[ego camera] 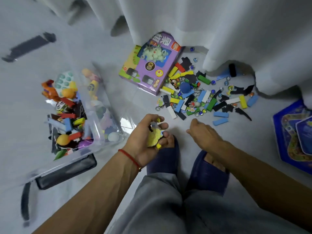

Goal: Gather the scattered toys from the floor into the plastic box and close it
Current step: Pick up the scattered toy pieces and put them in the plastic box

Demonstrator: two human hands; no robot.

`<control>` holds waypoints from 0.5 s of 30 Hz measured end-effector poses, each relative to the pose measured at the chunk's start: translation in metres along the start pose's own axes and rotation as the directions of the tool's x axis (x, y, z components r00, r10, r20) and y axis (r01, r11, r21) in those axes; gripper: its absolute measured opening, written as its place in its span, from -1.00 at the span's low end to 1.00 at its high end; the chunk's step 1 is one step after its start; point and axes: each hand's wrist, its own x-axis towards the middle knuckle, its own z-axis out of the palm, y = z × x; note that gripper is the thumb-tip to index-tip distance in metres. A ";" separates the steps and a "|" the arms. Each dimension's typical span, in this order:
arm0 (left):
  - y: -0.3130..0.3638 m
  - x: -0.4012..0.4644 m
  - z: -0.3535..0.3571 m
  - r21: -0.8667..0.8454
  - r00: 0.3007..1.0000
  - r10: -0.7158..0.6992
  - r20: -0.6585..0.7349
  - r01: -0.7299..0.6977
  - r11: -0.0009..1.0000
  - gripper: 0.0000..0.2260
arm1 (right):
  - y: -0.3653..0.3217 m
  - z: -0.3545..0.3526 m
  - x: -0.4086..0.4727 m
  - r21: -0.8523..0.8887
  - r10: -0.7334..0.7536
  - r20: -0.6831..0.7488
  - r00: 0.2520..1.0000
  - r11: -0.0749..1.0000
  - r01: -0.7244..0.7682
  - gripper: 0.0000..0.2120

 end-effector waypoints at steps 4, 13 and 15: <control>0.016 -0.045 -0.015 -0.026 0.998 0.035 0.054 -0.034 0.999 -0.92 | -0.006 -0.025 -0.023 0.120 -0.012 0.071 0.997 0.993 0.003 -0.74; 0.092 -0.155 -0.093 -0.176 0.943 0.325 -0.065 -0.332 0.927 -0.89 | -0.163 -0.192 -0.124 0.721 -0.402 0.108 0.909 0.661 0.207 -0.89; 0.110 -0.177 -0.104 -0.230 0.914 0.389 -0.119 -0.406 0.884 -0.80 | -0.215 -0.203 -0.140 0.732 -0.443 0.146 0.884 0.650 0.205 -0.91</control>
